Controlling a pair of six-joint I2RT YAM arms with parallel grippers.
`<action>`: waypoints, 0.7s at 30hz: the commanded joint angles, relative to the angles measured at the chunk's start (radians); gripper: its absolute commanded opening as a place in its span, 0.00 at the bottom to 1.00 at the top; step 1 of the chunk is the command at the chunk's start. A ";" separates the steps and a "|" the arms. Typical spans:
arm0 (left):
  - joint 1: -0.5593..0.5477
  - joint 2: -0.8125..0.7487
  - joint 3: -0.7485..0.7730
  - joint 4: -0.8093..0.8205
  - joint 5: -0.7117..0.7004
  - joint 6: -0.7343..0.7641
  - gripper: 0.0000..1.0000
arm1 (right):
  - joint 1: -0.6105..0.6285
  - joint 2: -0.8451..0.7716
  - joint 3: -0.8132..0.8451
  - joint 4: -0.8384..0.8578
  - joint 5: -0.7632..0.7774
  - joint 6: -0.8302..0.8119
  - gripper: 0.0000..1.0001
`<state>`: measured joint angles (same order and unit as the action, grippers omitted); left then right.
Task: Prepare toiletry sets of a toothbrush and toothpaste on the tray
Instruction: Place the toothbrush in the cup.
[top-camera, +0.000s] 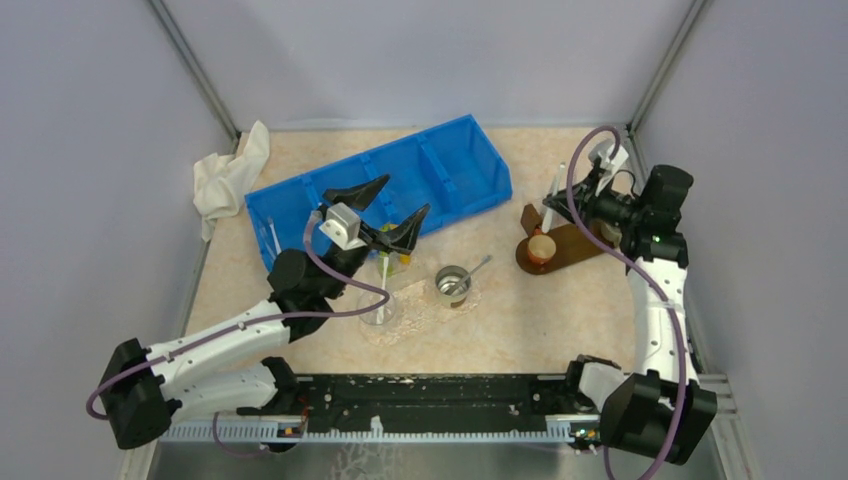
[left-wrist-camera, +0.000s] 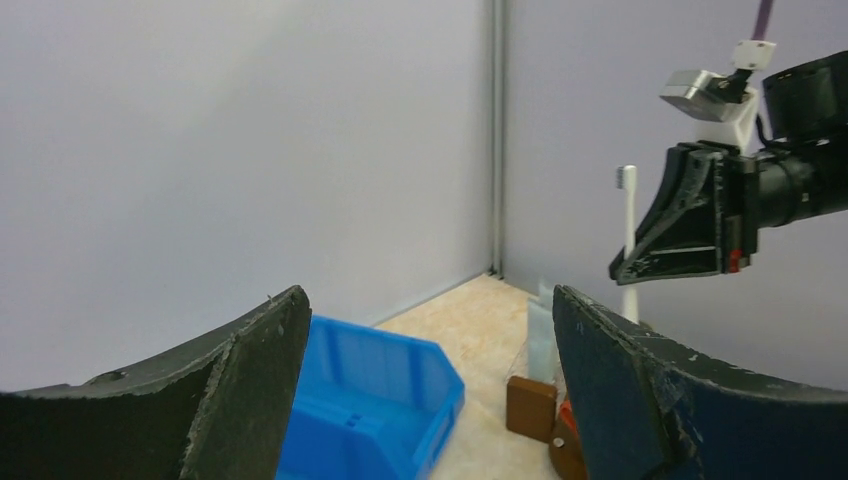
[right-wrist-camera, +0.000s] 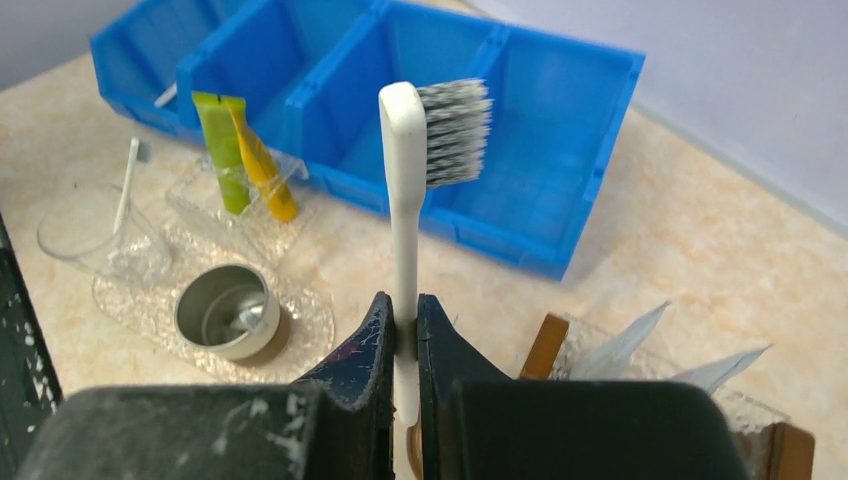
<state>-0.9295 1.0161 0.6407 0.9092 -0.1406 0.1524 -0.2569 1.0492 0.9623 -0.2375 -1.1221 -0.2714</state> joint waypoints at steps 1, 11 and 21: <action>0.008 0.000 0.015 -0.042 -0.080 0.060 0.94 | -0.009 -0.007 -0.016 -0.095 0.000 -0.146 0.00; 0.023 -0.003 0.005 -0.040 -0.131 0.085 0.95 | -0.009 0.015 -0.032 -0.122 -0.016 -0.216 0.00; 0.035 0.006 0.008 -0.041 -0.129 0.078 0.96 | -0.008 0.037 -0.107 0.003 0.029 -0.185 0.00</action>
<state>-0.9054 1.0225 0.6407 0.8661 -0.2596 0.2222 -0.2584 1.0832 0.8886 -0.3573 -1.1118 -0.4641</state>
